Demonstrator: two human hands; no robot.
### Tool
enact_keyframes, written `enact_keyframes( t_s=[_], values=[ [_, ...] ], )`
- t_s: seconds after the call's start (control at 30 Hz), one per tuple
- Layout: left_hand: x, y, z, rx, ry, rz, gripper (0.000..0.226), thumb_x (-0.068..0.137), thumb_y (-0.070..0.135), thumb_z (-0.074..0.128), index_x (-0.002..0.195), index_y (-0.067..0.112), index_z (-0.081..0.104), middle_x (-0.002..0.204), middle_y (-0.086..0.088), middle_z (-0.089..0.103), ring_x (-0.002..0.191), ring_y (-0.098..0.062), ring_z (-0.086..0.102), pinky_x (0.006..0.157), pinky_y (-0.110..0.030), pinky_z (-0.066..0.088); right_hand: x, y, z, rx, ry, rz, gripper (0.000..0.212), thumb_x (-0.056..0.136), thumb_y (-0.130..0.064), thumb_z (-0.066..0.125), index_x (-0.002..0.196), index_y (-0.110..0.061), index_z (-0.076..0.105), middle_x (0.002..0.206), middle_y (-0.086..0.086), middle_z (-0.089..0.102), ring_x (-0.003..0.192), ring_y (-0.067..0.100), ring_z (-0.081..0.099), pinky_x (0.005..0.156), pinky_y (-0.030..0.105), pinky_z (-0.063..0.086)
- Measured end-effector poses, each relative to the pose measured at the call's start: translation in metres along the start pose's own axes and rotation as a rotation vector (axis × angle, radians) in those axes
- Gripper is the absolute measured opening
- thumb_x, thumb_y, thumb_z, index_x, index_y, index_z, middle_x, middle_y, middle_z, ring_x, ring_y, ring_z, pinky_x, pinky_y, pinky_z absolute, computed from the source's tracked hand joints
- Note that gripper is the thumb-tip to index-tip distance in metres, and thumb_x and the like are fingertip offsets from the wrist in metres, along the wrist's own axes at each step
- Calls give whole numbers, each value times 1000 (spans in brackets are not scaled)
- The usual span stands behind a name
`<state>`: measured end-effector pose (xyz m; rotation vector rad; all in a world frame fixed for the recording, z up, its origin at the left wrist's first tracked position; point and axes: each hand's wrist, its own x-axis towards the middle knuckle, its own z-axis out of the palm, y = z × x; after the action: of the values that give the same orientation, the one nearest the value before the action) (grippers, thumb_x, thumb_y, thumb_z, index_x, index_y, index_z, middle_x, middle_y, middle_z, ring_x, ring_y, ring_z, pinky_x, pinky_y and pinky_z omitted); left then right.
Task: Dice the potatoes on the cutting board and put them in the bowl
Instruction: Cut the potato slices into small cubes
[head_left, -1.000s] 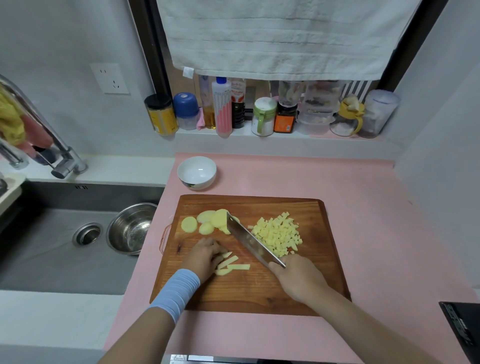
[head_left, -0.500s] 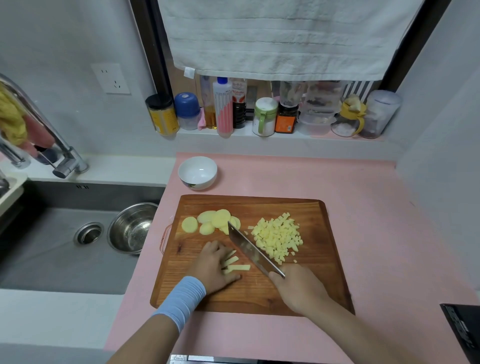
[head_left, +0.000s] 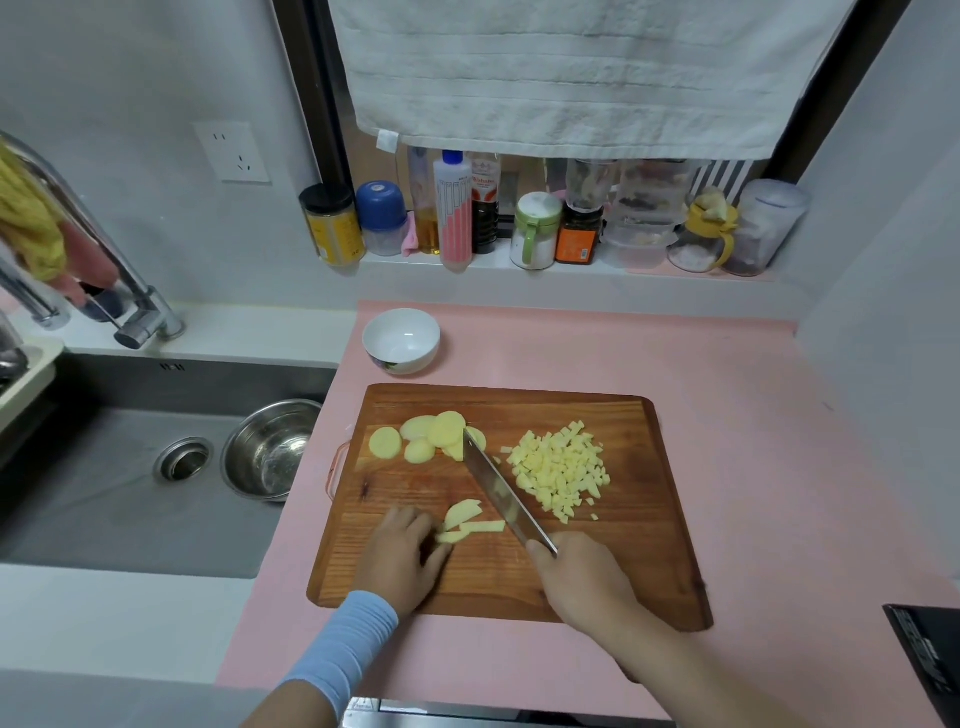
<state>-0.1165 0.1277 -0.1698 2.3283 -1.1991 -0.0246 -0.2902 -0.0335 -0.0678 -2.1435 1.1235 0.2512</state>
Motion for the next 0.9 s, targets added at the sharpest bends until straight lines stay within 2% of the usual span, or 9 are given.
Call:
enact_keyframes(
  t_s=[0.1, 0.17, 0.27, 0.37, 0.43, 0.5, 0.67, 0.8, 0.9],
  values=[
    [-3, 3, 3, -35, 42, 32, 14, 77, 26, 83, 86, 24, 73, 85, 12, 63, 84, -8, 49, 77, -17, 40, 5, -8, 3, 22, -22, 12, 37, 102, -50, 46, 80, -25, 60, 76, -6, 67, 76, 18, 66, 64, 32, 50],
    [-5, 2, 6, -87, 48, 68, 9, 83, 33, 76, 84, 24, 74, 83, 13, 65, 84, -5, 48, 76, -21, 42, 8, -14, 6, 31, -37, -2, 38, 102, -50, 46, 76, -25, 57, 72, -7, 63, 72, 20, 63, 59, 31, 44],
    [-8, 5, 9, -90, 36, 107, 25, 88, 47, 59, 81, 28, 73, 81, 16, 65, 82, -7, 50, 74, -26, 43, 10, -19, 7, 12, -40, -28, 39, 102, -50, 46, 74, -25, 56, 71, -7, 61, 71, 18, 62, 55, 30, 39],
    [-1, 9, 6, -116, 35, 62, 17, 83, 40, 72, 89, 24, 70, 92, 13, 61, 88, -8, 47, 79, -21, 40, 10, -18, 2, -11, -40, -25, 40, 102, -52, 46, 76, -24, 59, 73, -6, 65, 73, 17, 64, 59, 30, 45],
    [6, 9, 6, -122, -6, 9, 34, 77, 36, 80, 105, 23, 66, 109, 11, 57, 102, -7, 44, 91, -16, 35, 8, -12, -2, -29, -34, -30, 39, 102, -51, 45, 81, -23, 64, 76, -6, 67, 74, 16, 65, 66, 32, 52],
    [12, 8, 9, -108, -57, 6, 46, 78, 39, 77, 118, 21, 61, 119, 9, 55, 110, -10, 43, 98, -21, 35, 5, -6, -7, -54, -22, -35, 38, 103, -49, 45, 85, -23, 67, 76, -6, 67, 73, 14, 64, 67, 31, 53],
    [10, 20, 17, -133, -56, -84, 43, 79, 41, 76, 113, 17, 62, 110, 4, 55, 104, -14, 43, 92, -23, 36, 0, -2, -8, -89, -31, -31, 41, 103, -48, 46, 72, -23, 57, 72, -5, 65, 71, 15, 64, 61, 31, 47],
    [1, 29, 26, -146, 3, -161, 47, 78, 44, 79, 113, 17, 62, 107, 3, 56, 102, -17, 44, 91, -30, 41, -1, -8, -3, -95, -69, -48, 38, 103, -49, 46, 80, -24, 63, 74, -4, 67, 73, 17, 66, 66, 34, 51],
    [-5, 27, 26, -143, 49, -109, 46, 79, 47, 75, 112, 17, 62, 110, 3, 55, 102, -17, 45, 92, -31, 43, 1, -8, -5, -117, -68, -70, 41, 102, -50, 45, 81, -20, 64, 75, -3, 68, 74, 18, 66, 71, 37, 54]
  ],
)
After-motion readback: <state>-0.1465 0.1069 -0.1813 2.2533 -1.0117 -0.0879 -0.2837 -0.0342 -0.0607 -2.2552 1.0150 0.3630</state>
